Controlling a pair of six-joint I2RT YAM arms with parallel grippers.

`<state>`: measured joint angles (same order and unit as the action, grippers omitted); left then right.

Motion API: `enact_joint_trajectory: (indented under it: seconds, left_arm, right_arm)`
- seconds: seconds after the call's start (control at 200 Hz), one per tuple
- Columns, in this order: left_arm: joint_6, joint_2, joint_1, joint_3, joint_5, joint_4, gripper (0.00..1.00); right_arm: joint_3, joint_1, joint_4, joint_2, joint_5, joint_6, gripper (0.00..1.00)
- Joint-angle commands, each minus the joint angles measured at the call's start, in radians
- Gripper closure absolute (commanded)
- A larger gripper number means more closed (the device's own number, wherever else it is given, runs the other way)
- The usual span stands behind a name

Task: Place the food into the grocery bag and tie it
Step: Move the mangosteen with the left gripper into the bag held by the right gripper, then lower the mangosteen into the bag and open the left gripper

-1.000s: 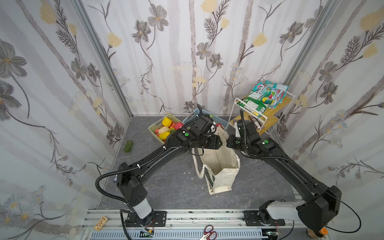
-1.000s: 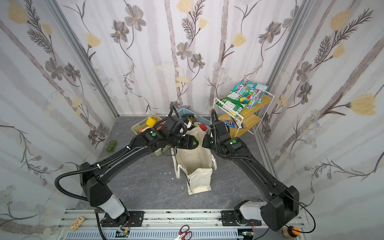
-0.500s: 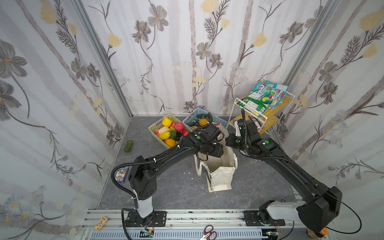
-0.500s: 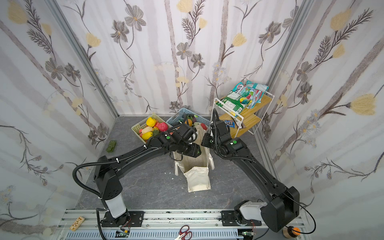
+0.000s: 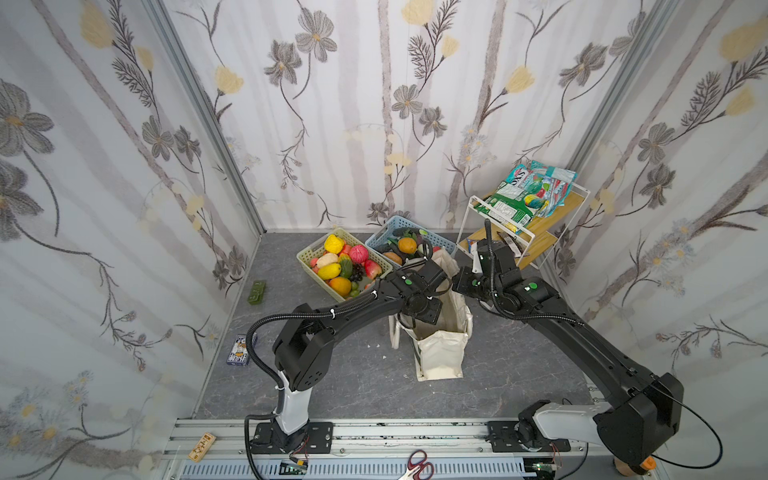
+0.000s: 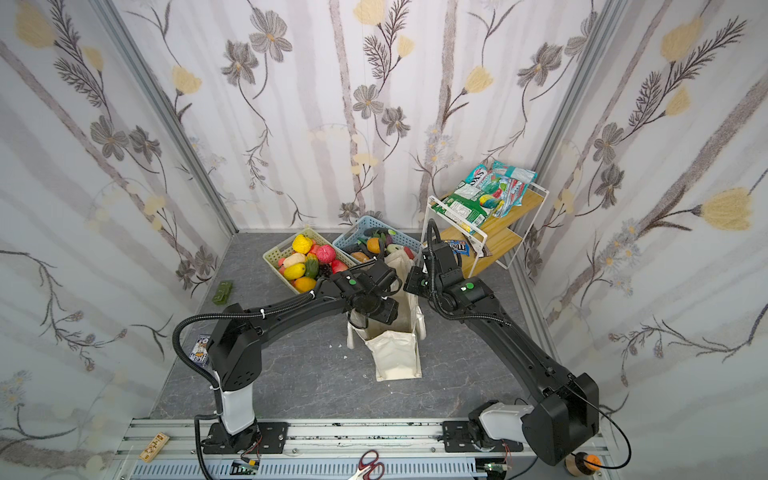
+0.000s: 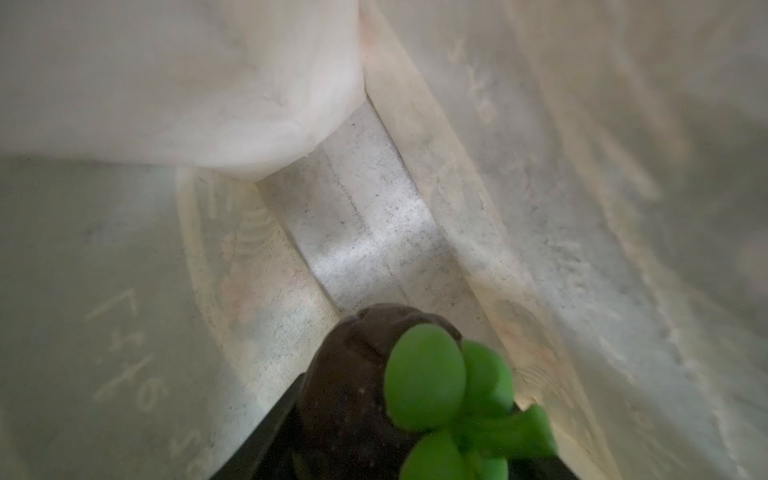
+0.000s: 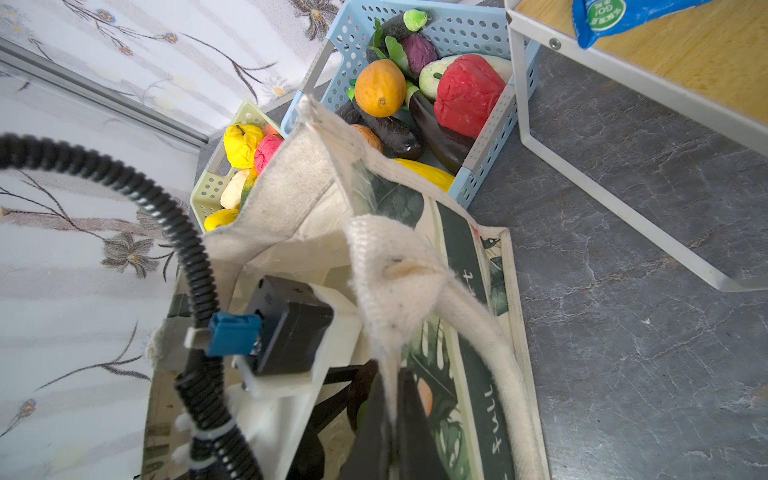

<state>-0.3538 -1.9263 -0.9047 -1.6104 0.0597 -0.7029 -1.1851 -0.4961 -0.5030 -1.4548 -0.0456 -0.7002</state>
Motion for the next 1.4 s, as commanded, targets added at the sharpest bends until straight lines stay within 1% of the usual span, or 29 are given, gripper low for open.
enact_joint_trajectory:
  seconds: [0.0, 0.26, 0.46, 0.684, 0.799, 0.964, 1.109, 1.154, 1.254, 1.394]
  left_arm:
    - [0.019, -0.019, -0.002, 0.010, -0.019, 0.011, 0.40]
    - [0.018, -0.065, -0.002, 0.021, -0.009, 0.025, 0.40]
    - [0.010, -0.116, -0.002, 0.016, -0.039, 0.032, 0.39]
    - [0.003, -0.147, -0.002, 0.025, -0.041, 0.050, 0.37]
    - [-0.007, -0.164, 0.000, 0.033, -0.031, 0.059, 0.37]
    - [-0.024, -0.188, 0.010, 0.041, 0.015, 0.071, 0.37]
    - [-0.021, -0.191, 0.020, 0.042, 0.037, 0.073, 0.33]
    - [-0.020, -0.186, 0.022, 0.044, 0.042, 0.069, 0.30]
    - [-0.022, -0.156, 0.023, 0.045, 0.043, 0.068, 0.23]
    - [-0.042, -0.103, 0.030, 0.037, 0.051, 0.068, 0.19]
  right_arm:
    - [0.005, -0.001, 0.040, 0.004, -0.007, -0.019, 0.94]
    - [0.018, 0.001, 0.059, 0.020, 0.005, -0.030, 0.95]
    - [0.022, 0.002, 0.070, 0.020, -0.003, -0.036, 0.95]
    - [0.040, 0.002, 0.084, 0.020, -0.008, -0.046, 0.95]
    - [0.044, 0.002, 0.087, 0.020, -0.010, -0.050, 0.95]
    - [0.041, 0.003, 0.089, 0.025, -0.004, -0.050, 0.95]
    - [0.042, 0.002, 0.089, 0.024, -0.003, -0.051, 0.95]
    - [0.042, 0.002, 0.087, 0.022, -0.004, -0.051, 0.95]
    - [0.047, 0.002, 0.090, 0.025, -0.005, -0.053, 0.95]
    - [0.057, 0.002, 0.089, 0.025, -0.005, -0.053, 0.95]
